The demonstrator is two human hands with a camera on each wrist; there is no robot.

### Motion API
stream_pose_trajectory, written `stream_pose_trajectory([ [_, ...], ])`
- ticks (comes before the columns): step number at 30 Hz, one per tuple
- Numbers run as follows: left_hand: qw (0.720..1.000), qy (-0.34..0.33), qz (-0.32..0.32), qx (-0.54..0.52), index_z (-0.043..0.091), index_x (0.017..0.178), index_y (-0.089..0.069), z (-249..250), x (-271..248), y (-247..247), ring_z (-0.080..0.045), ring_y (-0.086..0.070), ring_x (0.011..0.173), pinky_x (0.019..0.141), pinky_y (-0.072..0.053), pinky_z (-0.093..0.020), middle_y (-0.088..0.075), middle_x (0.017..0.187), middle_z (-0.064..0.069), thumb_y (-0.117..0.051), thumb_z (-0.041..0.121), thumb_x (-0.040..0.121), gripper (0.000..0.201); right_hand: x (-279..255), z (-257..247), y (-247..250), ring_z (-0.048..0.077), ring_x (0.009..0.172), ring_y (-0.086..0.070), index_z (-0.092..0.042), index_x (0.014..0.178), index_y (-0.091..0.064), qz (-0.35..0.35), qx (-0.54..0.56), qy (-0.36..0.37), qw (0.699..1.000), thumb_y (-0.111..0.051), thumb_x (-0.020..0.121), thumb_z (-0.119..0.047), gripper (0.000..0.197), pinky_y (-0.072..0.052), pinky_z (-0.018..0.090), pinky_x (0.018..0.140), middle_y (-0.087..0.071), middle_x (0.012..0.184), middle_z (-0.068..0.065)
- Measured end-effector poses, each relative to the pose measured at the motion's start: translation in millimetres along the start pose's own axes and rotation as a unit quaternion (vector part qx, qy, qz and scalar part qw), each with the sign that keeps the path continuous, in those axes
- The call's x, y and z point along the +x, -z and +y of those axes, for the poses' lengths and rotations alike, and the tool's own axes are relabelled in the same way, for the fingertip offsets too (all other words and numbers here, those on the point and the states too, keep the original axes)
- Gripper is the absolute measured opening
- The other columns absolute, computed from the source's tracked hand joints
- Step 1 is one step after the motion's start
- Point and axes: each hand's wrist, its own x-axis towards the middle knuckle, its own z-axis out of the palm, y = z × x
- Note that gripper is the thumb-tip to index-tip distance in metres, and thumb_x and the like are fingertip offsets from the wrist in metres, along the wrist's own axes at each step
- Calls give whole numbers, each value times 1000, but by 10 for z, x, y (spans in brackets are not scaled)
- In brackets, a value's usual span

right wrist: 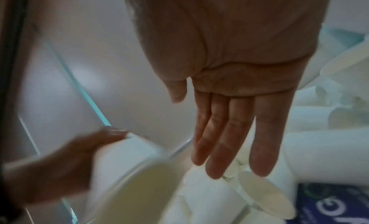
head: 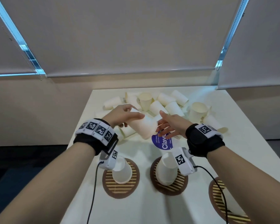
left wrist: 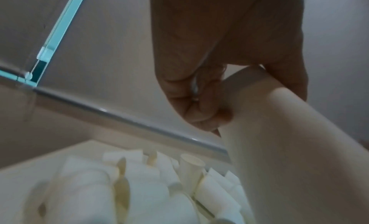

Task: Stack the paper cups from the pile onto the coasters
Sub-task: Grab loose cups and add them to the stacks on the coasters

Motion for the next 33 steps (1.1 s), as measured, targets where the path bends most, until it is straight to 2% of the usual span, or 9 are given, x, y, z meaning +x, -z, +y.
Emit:
stream_pose_trajectory([
  [4, 993, -19, -3, 116, 21, 98, -67, 4, -186, 262, -14, -53, 72, 52, -36, -20, -60, 91, 2, -75, 30, 76, 25, 42, 118, 31, 14, 70, -59, -1, 118, -58, 30, -58, -26, 998, -42, 99, -30, 38, -46, 25, 65, -66, 95, 7],
  [7, 967, -30, -54, 245, 29, 96, -63, -82, -312, 264, -17, -56, 97, 74, -48, -26, -58, 107, 4, -78, 34, 72, 28, 69, 237, 47, 14, 68, -58, 0, 118, -57, 53, -62, -51, 995, -47, 96, -20, 32, -45, 26, 63, -66, 92, 7],
  [9, 948, -36, -96, 301, 35, 96, -57, -187, -372, 190, -18, -56, 104, 85, -49, -31, -57, 110, 5, -78, 37, 70, 33, 94, 317, 76, 13, 67, -59, -1, 117, -58, 68, -71, -61, 993, -49, 95, -19, 30, -45, 27, 64, -66, 84, 3],
  [13, 908, -27, -184, 375, 36, 103, -49, -387, -450, -35, -17, -50, 106, 88, -47, -33, -51, 114, 9, -82, 36, 65, 51, 129, 417, 157, 14, 64, -58, -2, 117, -57, 94, -82, -76, 989, -49, 94, -17, 29, -42, 27, 60, -66, 94, 8],
  [18, 893, -74, -212, 391, 32, 100, -45, -413, -458, -187, -16, -45, 105, 89, -47, -35, -42, 110, 8, -84, 27, 63, 54, 188, 452, 256, 16, 69, -60, -6, 114, -58, 121, -100, -71, 985, -51, 93, -16, 24, -40, 25, 60, -65, 95, 7],
  [22, 907, -125, -199, 351, 30, 96, -43, -415, -458, -219, -13, -40, 101, 80, -40, -24, -41, 107, 8, -80, 17, 66, 50, 270, 497, 288, 21, 90, -60, -7, 106, -65, 152, -146, -37, 977, -58, 87, -10, 20, -41, 24, 62, -66, 103, 11],
  [26, 927, -164, -170, 290, 27, 91, -44, -564, -481, -224, -12, -39, 103, 82, -36, -18, -43, 106, 8, -80, 15, 65, 47, 332, 556, 291, 26, 115, -57, -8, 110, -67, 169, -188, -29, 967, -66, 80, -3, 30, -41, 27, 91, -64, 120, 11],
  [30, 956, -204, -113, 178, 32, 83, -45, -658, -484, -208, -2, -43, 89, 79, -36, -12, -46, 95, 10, -80, 17, 63, 43, 371, 631, 276, 26, 121, -53, -8, 116, -64, 160, -220, -52, 961, -69, 78, -2, 39, -40, 28, 95, -58, 131, 10],
  [33, 966, -222, -60, 122, 37, 88, -49, -707, -487, -224, 0, -49, 93, 85, -40, -9, -51, 100, 6, -74, 27, 61, 37, 384, 661, 275, 26, 125, -50, -9, 119, -62, 163, -232, -59, 957, -69, 77, -1, 44, -39, 28, 96, -53, 137, 10],
])
